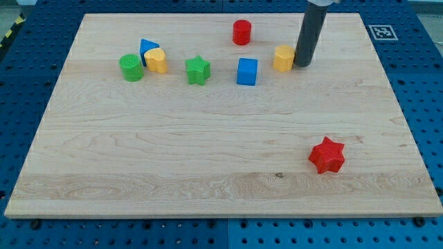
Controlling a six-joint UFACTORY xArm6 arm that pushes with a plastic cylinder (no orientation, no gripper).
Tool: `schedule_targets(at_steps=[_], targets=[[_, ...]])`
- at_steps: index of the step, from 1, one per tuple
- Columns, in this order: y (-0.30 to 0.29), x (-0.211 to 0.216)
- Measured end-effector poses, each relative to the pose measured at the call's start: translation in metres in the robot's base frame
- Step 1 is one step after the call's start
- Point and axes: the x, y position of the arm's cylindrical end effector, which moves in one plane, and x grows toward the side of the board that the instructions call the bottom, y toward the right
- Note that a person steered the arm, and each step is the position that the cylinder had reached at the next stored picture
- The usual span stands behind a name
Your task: Move the yellow hexagon into the blue cube
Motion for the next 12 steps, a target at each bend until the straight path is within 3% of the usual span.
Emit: schedule_targets(at_steps=[6, 8, 10, 12], targets=[[-0.077, -0.022], [-0.076, -0.058], [-0.118, -0.060], [-0.120, -0.057]])
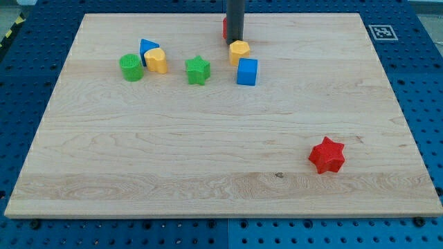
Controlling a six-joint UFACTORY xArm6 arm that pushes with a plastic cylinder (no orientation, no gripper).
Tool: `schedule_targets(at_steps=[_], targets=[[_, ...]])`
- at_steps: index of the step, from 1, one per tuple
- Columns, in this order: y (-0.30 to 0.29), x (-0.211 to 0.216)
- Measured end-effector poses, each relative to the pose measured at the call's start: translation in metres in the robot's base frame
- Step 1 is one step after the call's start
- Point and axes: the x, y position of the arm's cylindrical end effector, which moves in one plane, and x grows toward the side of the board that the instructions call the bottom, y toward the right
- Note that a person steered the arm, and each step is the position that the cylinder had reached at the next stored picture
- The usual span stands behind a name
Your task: Move the yellow hexagon into the blue cube
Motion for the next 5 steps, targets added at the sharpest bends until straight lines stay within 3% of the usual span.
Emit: schedule_targets(at_steps=[5], targets=[[-0.009, 0.073]])
